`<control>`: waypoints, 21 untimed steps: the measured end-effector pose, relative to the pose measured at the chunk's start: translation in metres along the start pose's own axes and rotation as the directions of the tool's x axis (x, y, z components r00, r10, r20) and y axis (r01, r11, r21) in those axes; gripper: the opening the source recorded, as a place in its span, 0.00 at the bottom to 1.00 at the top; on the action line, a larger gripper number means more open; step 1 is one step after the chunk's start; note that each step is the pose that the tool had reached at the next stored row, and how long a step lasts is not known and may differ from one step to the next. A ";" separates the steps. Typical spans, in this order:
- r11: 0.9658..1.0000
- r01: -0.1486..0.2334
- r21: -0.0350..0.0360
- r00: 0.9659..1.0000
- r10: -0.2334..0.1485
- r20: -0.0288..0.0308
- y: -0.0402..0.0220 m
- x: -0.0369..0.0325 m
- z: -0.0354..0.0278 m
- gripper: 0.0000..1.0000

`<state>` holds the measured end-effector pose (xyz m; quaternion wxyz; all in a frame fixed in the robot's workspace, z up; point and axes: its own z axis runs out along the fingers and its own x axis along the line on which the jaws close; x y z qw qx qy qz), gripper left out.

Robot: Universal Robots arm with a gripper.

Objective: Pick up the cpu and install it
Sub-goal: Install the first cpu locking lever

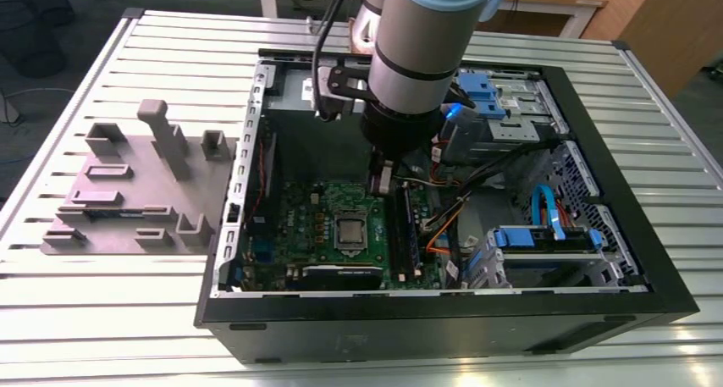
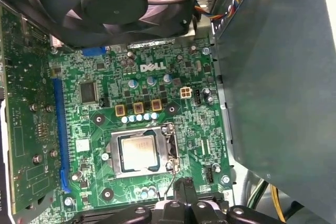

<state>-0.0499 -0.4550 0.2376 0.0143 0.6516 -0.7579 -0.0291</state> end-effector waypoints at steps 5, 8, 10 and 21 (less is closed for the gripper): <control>1.000 0.001 0.000 1.000 -0.001 0.000 0.0000 0.0000 0.0001 0.10; 1.000 0.001 0.000 1.000 -0.001 0.000 0.0000 0.0000 0.0001 0.10; 1.000 0.001 0.000 1.000 -0.001 0.000 0.0000 0.0000 0.0001 0.10; 1.000 -0.002 0.007 0.999 0.002 -0.048 -0.0004 0.0027 0.0004 0.10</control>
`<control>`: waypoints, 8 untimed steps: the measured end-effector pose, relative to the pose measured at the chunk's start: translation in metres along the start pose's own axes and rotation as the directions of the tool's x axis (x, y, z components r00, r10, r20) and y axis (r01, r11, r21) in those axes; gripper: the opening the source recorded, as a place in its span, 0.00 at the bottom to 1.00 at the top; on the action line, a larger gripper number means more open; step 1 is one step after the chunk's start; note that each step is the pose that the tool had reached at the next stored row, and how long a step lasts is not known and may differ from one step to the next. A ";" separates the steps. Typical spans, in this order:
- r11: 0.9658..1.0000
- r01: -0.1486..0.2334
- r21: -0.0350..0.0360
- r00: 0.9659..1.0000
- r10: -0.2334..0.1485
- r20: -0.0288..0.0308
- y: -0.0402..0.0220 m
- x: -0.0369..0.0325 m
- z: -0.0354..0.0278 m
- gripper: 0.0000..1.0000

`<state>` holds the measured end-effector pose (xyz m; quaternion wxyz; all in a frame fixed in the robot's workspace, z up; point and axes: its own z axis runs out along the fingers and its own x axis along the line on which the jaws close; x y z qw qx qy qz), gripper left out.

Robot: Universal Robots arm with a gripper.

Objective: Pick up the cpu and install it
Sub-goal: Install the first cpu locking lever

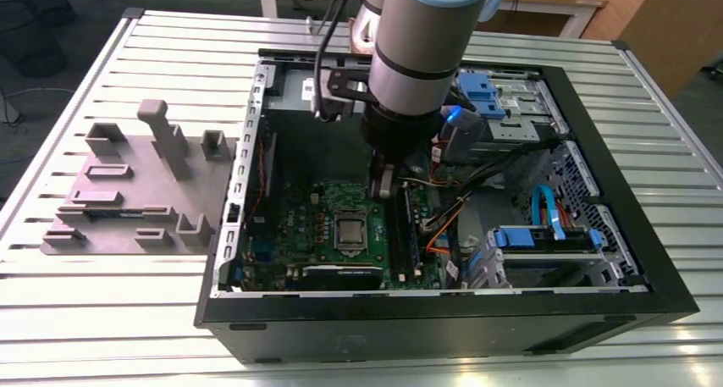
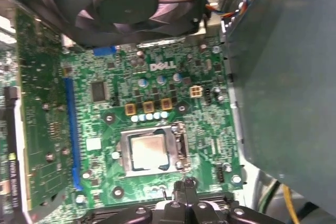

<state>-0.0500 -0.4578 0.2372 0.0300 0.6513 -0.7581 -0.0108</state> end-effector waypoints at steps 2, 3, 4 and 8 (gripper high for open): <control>1.000 0.000 0.001 1.000 0.000 -0.009 -0.0003 0.0027 0.0001 0.10; 1.000 0.000 0.001 1.000 0.000 -0.009 -0.0006 0.0042 0.0004 0.10; 1.000 0.000 0.001 1.000 0.000 -0.009 -0.0009 0.0055 0.0008 0.10; 1.000 0.003 0.002 1.000 -0.003 -0.009 -0.0019 0.0111 0.0036 0.10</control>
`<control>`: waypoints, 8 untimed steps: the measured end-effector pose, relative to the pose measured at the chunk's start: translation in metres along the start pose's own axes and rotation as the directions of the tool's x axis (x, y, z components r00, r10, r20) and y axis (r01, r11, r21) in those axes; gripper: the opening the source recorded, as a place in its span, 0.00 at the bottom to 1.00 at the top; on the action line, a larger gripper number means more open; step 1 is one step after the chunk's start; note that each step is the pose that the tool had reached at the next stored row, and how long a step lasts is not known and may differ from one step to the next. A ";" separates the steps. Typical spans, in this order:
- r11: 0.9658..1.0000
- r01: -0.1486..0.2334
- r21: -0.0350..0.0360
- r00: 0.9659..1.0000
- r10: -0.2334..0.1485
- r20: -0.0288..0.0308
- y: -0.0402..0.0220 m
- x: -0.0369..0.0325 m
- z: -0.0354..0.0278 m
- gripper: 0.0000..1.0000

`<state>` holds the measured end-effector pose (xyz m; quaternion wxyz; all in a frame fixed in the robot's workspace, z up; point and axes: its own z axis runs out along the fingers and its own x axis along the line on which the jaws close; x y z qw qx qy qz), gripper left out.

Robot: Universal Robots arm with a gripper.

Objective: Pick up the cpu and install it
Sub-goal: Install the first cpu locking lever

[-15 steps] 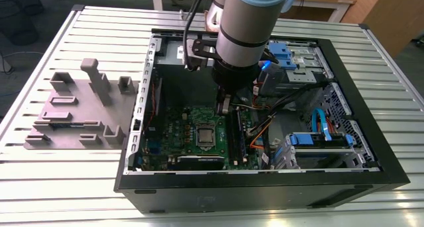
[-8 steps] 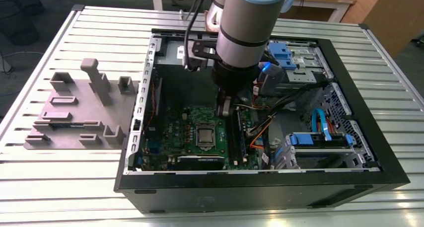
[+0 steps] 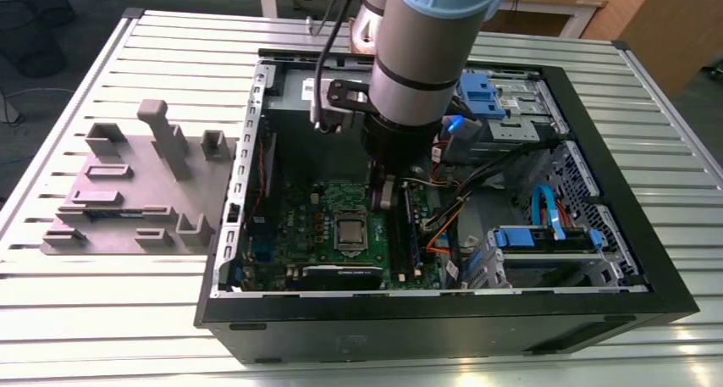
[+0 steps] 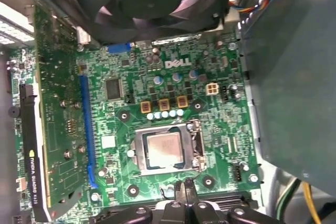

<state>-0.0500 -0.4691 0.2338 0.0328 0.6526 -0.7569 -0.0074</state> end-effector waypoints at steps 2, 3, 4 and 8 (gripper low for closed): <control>1.000 0.003 0.000 1.000 -0.003 0.000 -0.0006 0.0036 0.0016 0.10; 1.000 0.004 0.000 1.000 -0.004 0.000 -0.0009 0.0053 0.0021 0.10; 1.000 0.007 0.000 1.000 -0.007 0.000 -0.0014 0.0081 0.0035 0.10; 1.000 0.030 0.001 1.000 -0.030 -0.002 -0.0023 0.0118 0.0087 0.10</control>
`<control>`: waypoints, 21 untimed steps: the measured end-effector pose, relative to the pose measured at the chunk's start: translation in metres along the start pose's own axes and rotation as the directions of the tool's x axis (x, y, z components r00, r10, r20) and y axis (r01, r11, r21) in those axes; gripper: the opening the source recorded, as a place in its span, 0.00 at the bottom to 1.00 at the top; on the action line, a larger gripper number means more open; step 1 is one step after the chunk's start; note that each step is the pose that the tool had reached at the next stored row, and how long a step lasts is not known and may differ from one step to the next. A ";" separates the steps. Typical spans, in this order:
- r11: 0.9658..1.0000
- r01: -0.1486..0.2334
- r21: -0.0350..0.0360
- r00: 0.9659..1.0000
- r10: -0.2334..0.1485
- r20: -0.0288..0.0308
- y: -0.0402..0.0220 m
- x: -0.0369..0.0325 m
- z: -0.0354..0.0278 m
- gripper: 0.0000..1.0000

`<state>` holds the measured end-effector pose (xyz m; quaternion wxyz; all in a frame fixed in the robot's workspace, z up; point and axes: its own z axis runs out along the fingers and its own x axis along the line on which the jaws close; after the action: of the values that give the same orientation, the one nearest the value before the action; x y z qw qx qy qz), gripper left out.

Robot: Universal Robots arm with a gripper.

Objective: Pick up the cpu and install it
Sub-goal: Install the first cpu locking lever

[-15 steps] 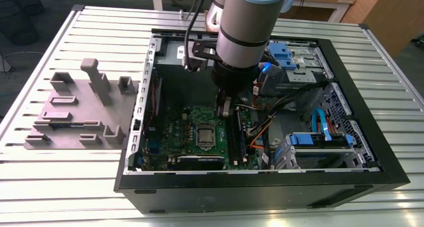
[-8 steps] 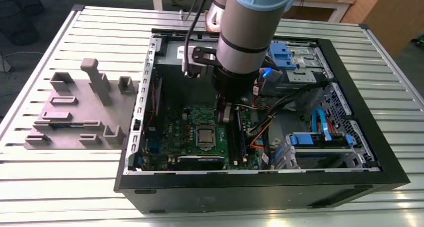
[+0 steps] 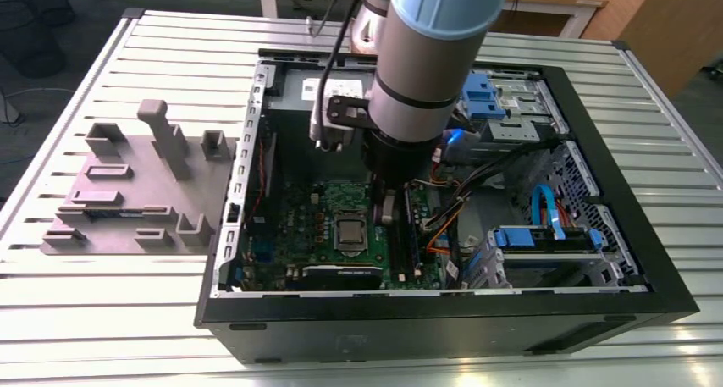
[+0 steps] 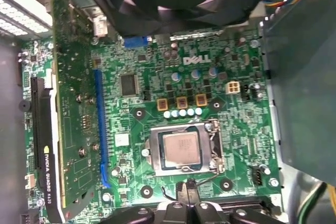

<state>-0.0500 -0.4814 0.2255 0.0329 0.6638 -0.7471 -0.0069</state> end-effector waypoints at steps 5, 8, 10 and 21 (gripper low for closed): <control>1.000 0.016 0.001 1.000 -0.016 -0.001 -0.0009 0.0053 0.0048 0.10; 1.000 0.022 0.001 1.000 -0.022 -0.001 -0.0014 0.0081 0.0081 0.10; 1.000 0.025 0.001 1.000 -0.025 -0.002 -0.0018 0.0103 0.0104 0.10; 0.998 0.063 0.002 0.998 -0.063 -0.004 -0.0030 0.0137 0.0233 0.10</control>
<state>-0.0499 -0.4961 0.2026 0.0332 0.6870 -0.7259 -0.0059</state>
